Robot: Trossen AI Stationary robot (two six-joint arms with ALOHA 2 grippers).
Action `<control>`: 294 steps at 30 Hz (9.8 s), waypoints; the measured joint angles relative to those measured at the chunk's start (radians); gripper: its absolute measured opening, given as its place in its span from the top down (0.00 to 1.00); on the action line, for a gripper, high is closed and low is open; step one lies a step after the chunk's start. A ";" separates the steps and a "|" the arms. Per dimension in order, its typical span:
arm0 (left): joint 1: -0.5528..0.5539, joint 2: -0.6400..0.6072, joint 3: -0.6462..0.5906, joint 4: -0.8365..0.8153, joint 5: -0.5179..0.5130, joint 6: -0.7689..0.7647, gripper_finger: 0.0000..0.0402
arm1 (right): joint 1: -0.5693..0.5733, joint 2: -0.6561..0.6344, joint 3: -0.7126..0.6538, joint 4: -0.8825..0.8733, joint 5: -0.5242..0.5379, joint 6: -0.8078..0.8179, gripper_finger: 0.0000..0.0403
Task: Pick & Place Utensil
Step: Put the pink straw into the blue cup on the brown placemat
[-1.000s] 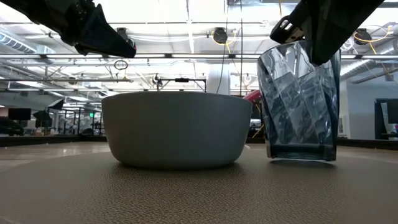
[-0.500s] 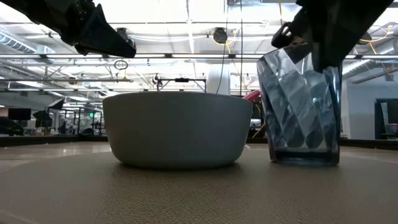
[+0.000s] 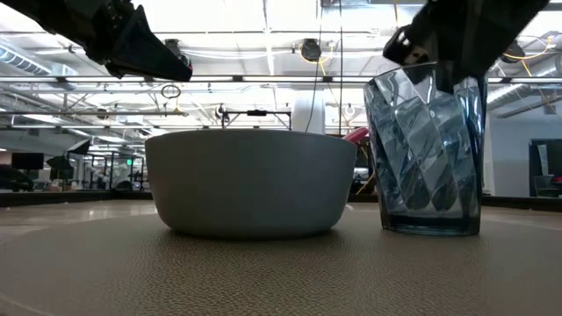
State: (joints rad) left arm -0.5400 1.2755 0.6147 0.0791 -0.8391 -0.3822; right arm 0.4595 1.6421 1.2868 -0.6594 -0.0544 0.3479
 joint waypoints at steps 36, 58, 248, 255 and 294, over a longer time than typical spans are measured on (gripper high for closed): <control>-0.009 -0.002 0.000 -0.165 -0.094 0.046 0.91 | -0.560 -0.245 0.119 0.231 0.016 -0.431 0.71; 0.197 -0.586 -0.265 -0.169 0.097 0.239 0.91 | -0.740 -0.125 0.132 0.202 -0.006 -0.447 0.71; 0.368 -0.658 -0.271 -0.241 0.389 0.203 0.91 | -0.640 -0.291 -0.531 -0.218 -0.074 0.069 0.66; 0.368 -0.658 -0.271 -0.240 0.387 0.203 0.91 | -0.641 -0.342 -0.531 0.062 0.057 -0.084 0.60; 0.368 -0.508 -0.271 -0.237 0.332 0.170 0.91 | -0.786 0.235 -0.003 0.116 -0.021 -0.336 0.57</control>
State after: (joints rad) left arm -0.1719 0.7677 0.3435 -0.1581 -0.5076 -0.2123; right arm -0.3264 1.8775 1.2840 -0.5432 -0.0753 0.0119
